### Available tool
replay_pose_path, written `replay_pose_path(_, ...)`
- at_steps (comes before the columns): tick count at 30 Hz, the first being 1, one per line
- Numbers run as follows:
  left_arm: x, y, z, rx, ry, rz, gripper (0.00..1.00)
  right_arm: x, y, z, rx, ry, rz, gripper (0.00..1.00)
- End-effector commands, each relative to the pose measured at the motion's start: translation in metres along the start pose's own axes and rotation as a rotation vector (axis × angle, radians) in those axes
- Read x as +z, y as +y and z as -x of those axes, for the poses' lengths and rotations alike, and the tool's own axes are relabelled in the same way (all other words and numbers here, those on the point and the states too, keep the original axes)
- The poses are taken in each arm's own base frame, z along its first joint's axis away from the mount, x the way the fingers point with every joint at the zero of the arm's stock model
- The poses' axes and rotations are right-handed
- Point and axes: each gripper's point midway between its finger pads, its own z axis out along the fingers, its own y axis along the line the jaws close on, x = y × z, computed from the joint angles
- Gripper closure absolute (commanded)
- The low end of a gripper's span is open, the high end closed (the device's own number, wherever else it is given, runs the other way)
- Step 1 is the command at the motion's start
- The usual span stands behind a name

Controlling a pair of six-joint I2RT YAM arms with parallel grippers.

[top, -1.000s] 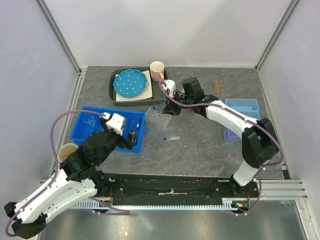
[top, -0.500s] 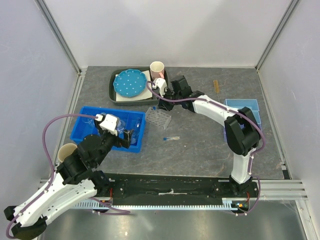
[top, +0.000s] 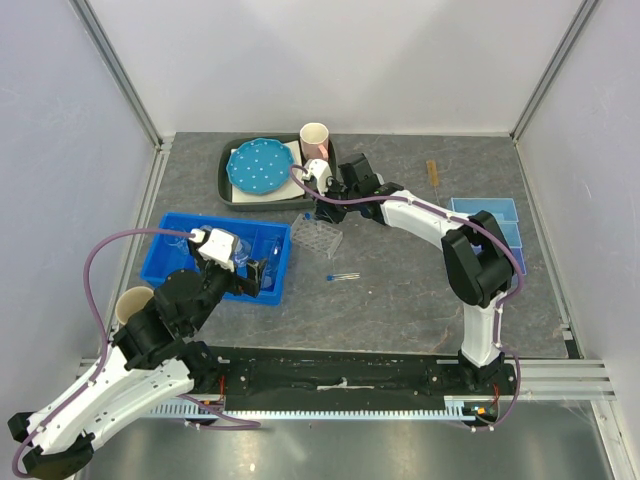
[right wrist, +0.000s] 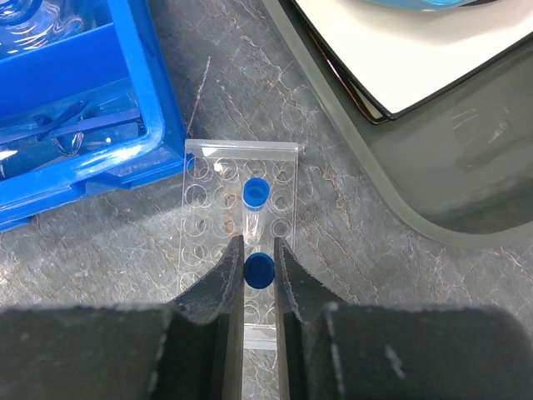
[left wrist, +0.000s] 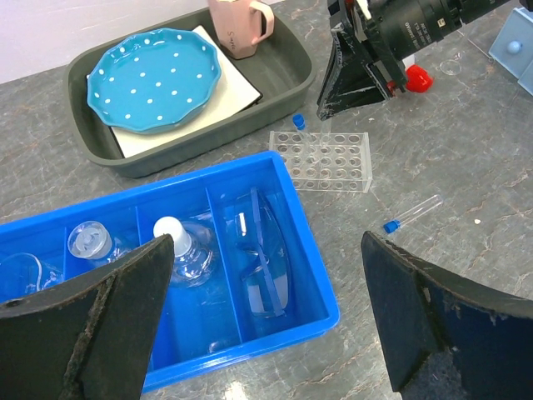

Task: Organize the chemistry lab equipment

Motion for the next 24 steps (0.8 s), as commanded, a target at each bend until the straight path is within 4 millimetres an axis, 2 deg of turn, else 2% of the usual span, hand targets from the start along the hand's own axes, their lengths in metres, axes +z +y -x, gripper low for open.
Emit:
replay_pose_path(1, 0.001, 0.007, 0.011, 0.010, -0.045, 0.031, 0.00, 0.007, 0.004, 0.005, -0.003, -0.011, 0.021, 0.81)
replay_pose_path(15, 0.000, 0.007, 0.011, 0.008, -0.048, 0.032, 0.00, -0.005, 0.014, 0.005, -0.006, -0.018, 0.036, 0.81)
replay_pose_path(24, 0.000, 0.008, 0.011, 0.008, -0.049, 0.034, 0.00, -0.004, 0.015, -0.002, -0.002, 0.000, 0.031, 0.80)
